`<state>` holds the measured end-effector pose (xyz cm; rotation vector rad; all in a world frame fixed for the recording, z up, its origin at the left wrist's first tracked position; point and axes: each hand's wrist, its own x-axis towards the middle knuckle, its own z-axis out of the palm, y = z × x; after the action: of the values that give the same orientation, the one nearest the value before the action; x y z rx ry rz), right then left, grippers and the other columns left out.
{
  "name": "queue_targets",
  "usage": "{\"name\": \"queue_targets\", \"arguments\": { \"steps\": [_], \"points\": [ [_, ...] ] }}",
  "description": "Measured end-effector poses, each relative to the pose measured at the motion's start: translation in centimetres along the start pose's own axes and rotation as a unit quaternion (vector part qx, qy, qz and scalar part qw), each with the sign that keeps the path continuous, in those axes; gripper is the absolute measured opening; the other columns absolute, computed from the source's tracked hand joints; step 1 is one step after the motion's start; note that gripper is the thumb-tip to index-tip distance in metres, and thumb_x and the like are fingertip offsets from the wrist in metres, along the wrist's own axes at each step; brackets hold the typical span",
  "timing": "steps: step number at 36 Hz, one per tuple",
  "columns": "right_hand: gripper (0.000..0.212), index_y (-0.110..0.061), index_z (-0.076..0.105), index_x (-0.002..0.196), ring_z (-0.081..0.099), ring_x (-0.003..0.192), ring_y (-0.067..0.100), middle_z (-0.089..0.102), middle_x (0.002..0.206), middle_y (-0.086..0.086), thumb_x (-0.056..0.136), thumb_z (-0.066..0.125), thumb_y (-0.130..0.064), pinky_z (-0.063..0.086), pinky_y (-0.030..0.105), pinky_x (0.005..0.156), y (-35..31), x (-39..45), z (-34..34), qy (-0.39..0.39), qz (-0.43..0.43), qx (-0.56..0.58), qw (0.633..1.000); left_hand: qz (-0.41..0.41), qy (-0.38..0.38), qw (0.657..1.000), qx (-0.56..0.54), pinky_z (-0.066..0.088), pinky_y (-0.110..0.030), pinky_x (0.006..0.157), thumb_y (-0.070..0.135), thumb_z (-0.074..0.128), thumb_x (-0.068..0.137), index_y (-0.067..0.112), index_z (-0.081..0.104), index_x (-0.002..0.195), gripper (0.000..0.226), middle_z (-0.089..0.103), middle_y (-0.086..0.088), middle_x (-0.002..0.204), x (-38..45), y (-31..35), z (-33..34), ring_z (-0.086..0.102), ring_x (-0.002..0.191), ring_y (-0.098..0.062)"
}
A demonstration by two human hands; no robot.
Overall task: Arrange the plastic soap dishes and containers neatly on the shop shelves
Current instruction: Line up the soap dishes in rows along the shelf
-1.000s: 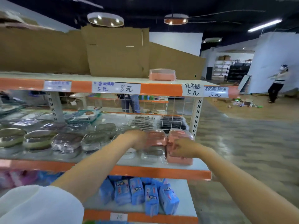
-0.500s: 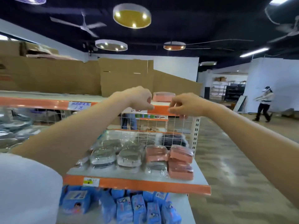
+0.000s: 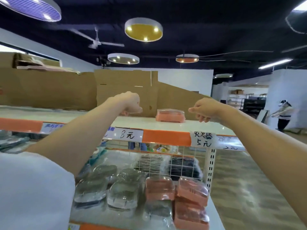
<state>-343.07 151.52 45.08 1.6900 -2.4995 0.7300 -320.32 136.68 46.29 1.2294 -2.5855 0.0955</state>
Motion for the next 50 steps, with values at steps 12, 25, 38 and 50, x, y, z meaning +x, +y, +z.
{"name": "queue_targets", "arguments": {
  "steps": [12,25,38,50],
  "points": [
    [0.047,0.001,0.057,0.111,0.065,0.077,0.023,0.066,0.094,0.013,0.1,0.045,-0.043,0.057,0.029,0.065,2.1,11.9,2.1,-0.047,0.101,0.022,0.994,-0.018,-0.037,0.998,0.047,0.057,-0.04,0.081,0.031,0.048,0.091,0.012,0.049,0.076,0.025,0.056,-0.005,0.08,11.7,0.0,2.6,0.068,0.073,-0.023],
    [0.069,-0.008,0.048,0.132,0.059,0.085,0.025,0.06,0.11,0.013,0.092,0.042,-0.064,0.054,0.035,0.074,0.4,16.4,5.0,-0.114,0.244,0.16,0.95,0.027,-0.089,0.993,0.07,0.056,-0.041,0.082,0.023,0.043,0.093,0.011,0.048,0.081,0.018,0.049,-0.004,0.071,18.9,1.0,5.6,0.059,0.068,-0.025],
    [0.046,-0.013,0.054,0.098,0.052,0.066,0.02,0.054,0.085,0.007,0.089,0.052,-0.059,0.043,0.028,0.056,-0.2,16.4,5.7,-0.115,0.271,0.161,0.942,0.018,-0.134,0.989,-0.055,0.057,-0.037,0.082,0.019,0.04,0.093,0.003,0.062,0.109,0.031,0.064,-0.014,0.108,18.4,1.0,6.4,0.061,0.083,-0.027],
    [0.034,-0.012,0.055,0.097,0.062,0.093,0.034,0.061,0.098,0.014,0.093,0.057,-0.045,0.052,0.047,0.084,-0.8,16.1,5.2,-0.093,0.239,0.277,0.926,-0.071,-0.132,0.909,-0.39,0.054,-0.043,0.086,0.006,0.031,0.099,0.002,0.051,0.08,0.028,0.054,-0.016,0.084,16.4,3.4,5.4,0.057,0.077,-0.031]
  ]
}}
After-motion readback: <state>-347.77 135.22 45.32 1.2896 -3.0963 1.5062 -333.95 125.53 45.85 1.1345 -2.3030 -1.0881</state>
